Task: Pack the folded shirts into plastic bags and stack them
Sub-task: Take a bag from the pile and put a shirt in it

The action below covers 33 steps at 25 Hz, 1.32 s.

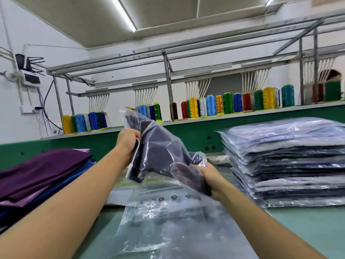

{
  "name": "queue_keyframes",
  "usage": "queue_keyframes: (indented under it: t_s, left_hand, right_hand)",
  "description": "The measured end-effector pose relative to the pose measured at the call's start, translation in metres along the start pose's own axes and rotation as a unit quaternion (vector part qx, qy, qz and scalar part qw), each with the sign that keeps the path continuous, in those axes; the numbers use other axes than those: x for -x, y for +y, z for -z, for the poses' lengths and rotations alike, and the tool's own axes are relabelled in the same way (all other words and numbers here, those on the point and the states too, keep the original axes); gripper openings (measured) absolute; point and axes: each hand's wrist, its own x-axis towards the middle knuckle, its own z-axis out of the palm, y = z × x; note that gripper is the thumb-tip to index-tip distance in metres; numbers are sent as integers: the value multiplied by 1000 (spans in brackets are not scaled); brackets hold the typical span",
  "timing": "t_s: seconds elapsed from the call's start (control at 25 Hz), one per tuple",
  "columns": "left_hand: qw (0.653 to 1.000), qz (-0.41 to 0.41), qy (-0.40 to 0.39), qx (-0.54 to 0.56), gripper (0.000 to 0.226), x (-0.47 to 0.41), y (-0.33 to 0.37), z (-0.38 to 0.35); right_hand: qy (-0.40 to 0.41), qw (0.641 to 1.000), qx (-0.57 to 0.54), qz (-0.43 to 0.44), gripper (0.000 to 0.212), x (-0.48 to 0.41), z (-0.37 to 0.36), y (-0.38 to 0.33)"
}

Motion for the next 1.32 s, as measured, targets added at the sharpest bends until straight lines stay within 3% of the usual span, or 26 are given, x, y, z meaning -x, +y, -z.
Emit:
queue_keyframes:
  t_s: [0.08, 0.2, 0.36, 0.44, 0.68, 0.8, 0.92, 1.08, 1.2, 1.32]
  left_hand:
    - [999, -19, 8, -38, 21, -12, -5, 8]
    - [999, -9, -9, -31, 12, -14, -7, 4]
    - [971, 132, -135, 146, 23, -11, -1, -30]
    - [955, 167, -191, 155, 26, -12, 9, -57]
    - [945, 122, -274, 132, 23, -21, 38, -159]
    - [938, 122, -299, 125, 8, -25, 49, -208]
    - [937, 121, -306, 119, 10, -28, 48, -254]
    - [960, 24, -279, -8, 46, -37, 22, -319]
    - [974, -45, -195, -102, 35, -54, 17, -346]
    - [975, -23, -194, -102, 32, -70, 12, -363]
  right_hand:
    - [65, 994, 81, 46, 28, -4, 6, -28]
    - [113, 982, 117, 93, 22, -10, 25, -76]
    - [138, 975, 116, 127, 28, -15, 70, -132]
    - [152, 974, 125, 111, 29, -14, 102, -155]
    - [241, 962, 116, 56, 24, -8, 201, -195]
    - [293, 951, 82, 57, 16, -11, 242, -213]
    - [334, 937, 90, 49, 25, -15, 278, -226]
    - [370, 918, 140, 16, 21, -21, 329, -239]
    - [404, 890, 208, 3, 6, -26, 360, -251]
    - [416, 847, 331, 11, 16, -37, 379, -253]
